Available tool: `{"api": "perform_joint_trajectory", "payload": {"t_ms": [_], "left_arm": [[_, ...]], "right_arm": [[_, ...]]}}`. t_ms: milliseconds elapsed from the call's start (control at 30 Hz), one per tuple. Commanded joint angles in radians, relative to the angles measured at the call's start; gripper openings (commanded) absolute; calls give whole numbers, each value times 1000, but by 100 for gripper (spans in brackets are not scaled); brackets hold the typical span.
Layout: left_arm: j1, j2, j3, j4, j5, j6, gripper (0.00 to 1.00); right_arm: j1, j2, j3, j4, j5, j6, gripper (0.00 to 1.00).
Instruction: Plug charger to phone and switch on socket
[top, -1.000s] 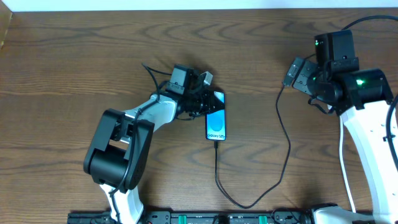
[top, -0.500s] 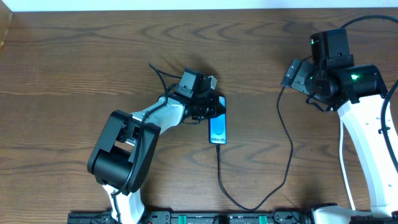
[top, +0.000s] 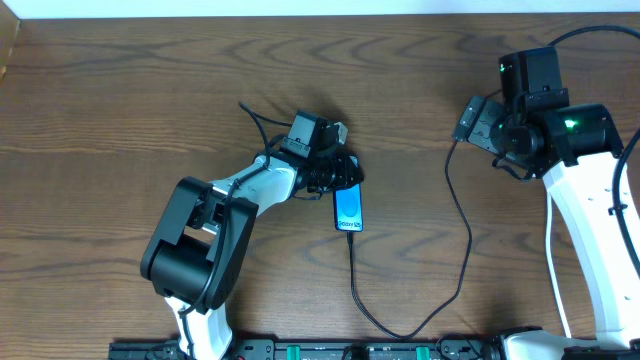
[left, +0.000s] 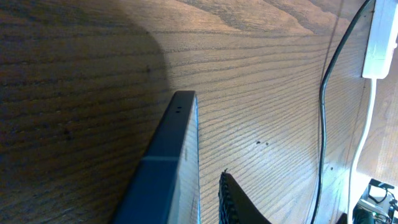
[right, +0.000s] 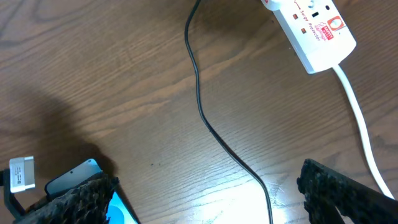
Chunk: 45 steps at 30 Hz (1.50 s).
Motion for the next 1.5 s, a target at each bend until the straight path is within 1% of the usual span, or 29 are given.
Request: {"api": "perform_joint_trajectory", "payload": {"t_ms": [0, 67, 167, 267, 367, 400, 433, 600, 833, 967, 1067, 1100, 1467], "left_arm": [[-2, 15, 2, -2, -9, 22, 22], [-2, 15, 2, -2, -10, 22, 28], [-2, 15, 2, -6, -17, 22, 29], [-2, 15, 2, -31, -66, 22, 30], [-2, 15, 2, -73, -126, 22, 35], [-2, 15, 2, -82, -140, 22, 38], [-2, 15, 2, -91, -153, 22, 39], [-2, 15, 2, -102, -166, 22, 41], [-2, 15, 2, -106, -168, 22, 42], [-2, 15, 2, -125, -227, 22, 42], [-2, 14, 2, -145, -321, 22, 57], [-2, 15, 2, -145, -329, 22, 57], [-2, 14, 2, -147, -347, 22, 59]], "right_arm": [[-2, -1, 6, -7, 19, -11, 94], [-2, -1, 6, -7, 19, -11, 94], [-2, -1, 6, -7, 19, -11, 93], [-2, -1, 6, -7, 19, -11, 94], [-2, -1, 6, -7, 20, -11, 94], [-2, -1, 6, -7, 20, -11, 94], [-2, -1, 6, -7, 20, -11, 94], [-2, -1, 6, -6, 19, -11, 94], [-2, -1, 6, -7, 19, -12, 95], [-2, -1, 6, -7, 20, -11, 95], [-2, -1, 6, -5, 20, -11, 96], [-2, -1, 6, -5, 20, -12, 96], [-2, -1, 6, -6, 20, -12, 97]]}}
